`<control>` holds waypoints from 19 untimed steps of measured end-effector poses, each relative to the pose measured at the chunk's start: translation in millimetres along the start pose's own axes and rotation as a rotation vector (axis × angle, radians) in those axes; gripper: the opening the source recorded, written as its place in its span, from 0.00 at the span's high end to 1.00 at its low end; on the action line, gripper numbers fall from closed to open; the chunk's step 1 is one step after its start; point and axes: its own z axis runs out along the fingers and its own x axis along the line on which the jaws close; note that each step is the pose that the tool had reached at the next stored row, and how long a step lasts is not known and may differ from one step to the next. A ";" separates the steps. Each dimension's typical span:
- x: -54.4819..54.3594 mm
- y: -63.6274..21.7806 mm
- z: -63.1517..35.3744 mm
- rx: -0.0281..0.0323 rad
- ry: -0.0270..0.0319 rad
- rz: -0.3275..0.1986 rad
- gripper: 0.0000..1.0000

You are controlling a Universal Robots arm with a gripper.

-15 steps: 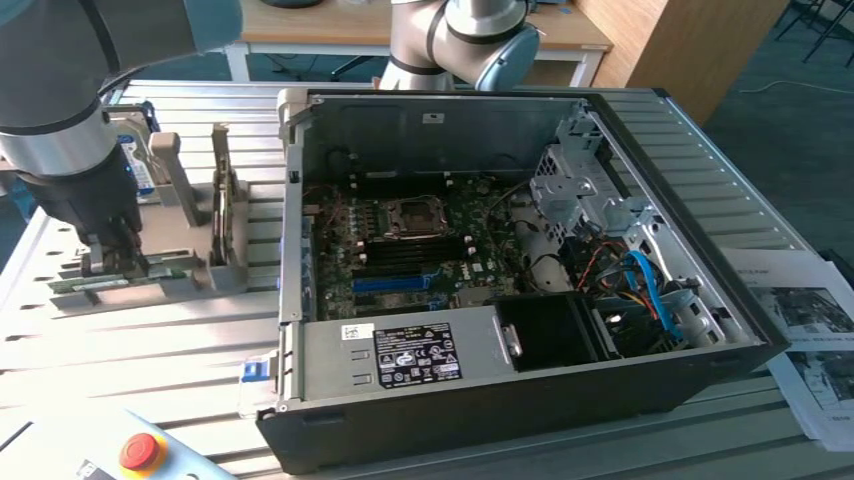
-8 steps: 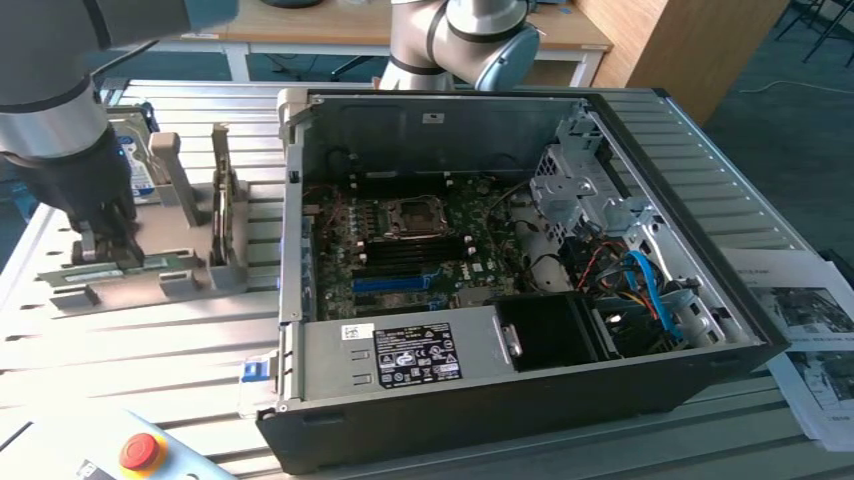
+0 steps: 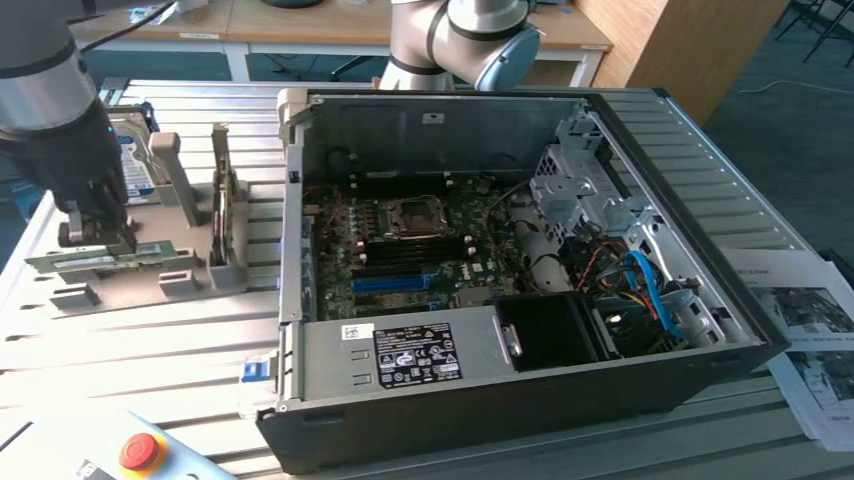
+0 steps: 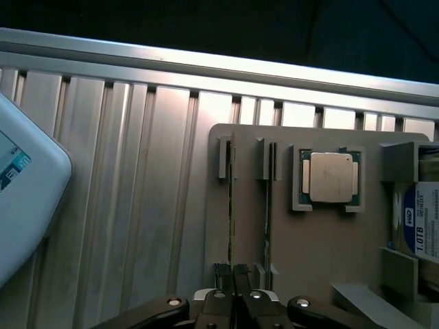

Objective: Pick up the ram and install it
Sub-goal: 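Pick up the ram and move it above insertion slot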

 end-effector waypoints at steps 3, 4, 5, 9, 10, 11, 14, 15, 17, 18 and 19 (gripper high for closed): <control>-0.3 0.2 -10.6 -0.0003 0.0011 0.000 0.88; -0.4 0.3 -14.2 -0.0003 0.0016 0.000 0.88; -0.5 0.4 -18.2 -0.0005 0.0022 0.000 0.88; -0.9 0.6 -30.9 -0.0007 0.0044 0.000 0.88; -1.0 0.7 -34.2 -0.0007 0.0051 0.000 0.88; -1.1 0.8 -37.8 -0.0008 0.0059 0.000 0.88; -1.4 1.0 -48.2 -0.0011 0.0087 0.000 0.88; -1.5 1.1 -51.7 -0.0013 0.0097 0.000 0.88; -1.8 1.4 -58.9 -0.0016 0.0120 0.001 0.88; -1.9 1.5 -62.2 -0.0017 0.0132 0.001 0.88; -2.0 1.6 -65.6 -0.0020 0.0144 0.001 0.88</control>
